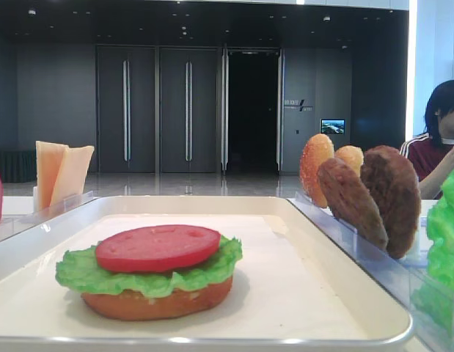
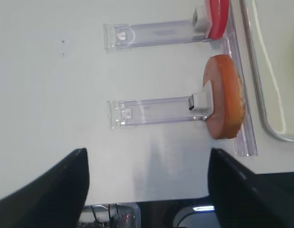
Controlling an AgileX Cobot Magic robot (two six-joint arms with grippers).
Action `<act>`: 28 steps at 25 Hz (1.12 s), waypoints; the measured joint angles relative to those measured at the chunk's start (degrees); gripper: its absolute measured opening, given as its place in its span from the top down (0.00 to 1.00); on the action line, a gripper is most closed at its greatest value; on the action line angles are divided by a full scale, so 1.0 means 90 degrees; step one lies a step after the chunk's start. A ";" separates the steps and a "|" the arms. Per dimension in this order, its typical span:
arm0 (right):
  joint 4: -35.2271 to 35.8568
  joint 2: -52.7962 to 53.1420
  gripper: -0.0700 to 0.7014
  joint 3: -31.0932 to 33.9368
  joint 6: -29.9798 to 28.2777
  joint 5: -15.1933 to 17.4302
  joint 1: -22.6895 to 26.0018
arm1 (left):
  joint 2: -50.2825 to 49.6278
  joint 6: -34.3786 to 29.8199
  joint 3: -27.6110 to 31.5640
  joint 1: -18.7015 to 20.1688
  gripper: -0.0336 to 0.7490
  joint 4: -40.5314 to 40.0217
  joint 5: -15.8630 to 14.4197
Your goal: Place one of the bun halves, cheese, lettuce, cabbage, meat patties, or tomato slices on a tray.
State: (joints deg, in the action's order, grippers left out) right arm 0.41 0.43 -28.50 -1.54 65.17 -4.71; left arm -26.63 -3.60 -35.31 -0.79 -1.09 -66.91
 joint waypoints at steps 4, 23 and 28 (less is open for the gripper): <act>0.0000 0.0000 0.45 0.0000 0.0000 0.0000 0.0000 | 0.0982 0.0000 0.0448 0.0000 0.20 0.0041 0.0017; 0.0048 0.0000 0.45 0.0000 0.0000 0.0000 0.0000 | 0.3060 0.0000 0.0915 0.0000 0.21 0.0215 0.0338; 0.0049 0.0000 0.45 0.0000 0.0000 0.0000 0.0000 | 0.3060 0.0000 0.0915 0.0000 0.26 0.0215 0.0338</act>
State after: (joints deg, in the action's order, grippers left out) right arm 0.85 0.43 -28.50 -1.54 65.17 -4.71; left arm 0.91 -3.60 -27.08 -0.79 0.85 -63.87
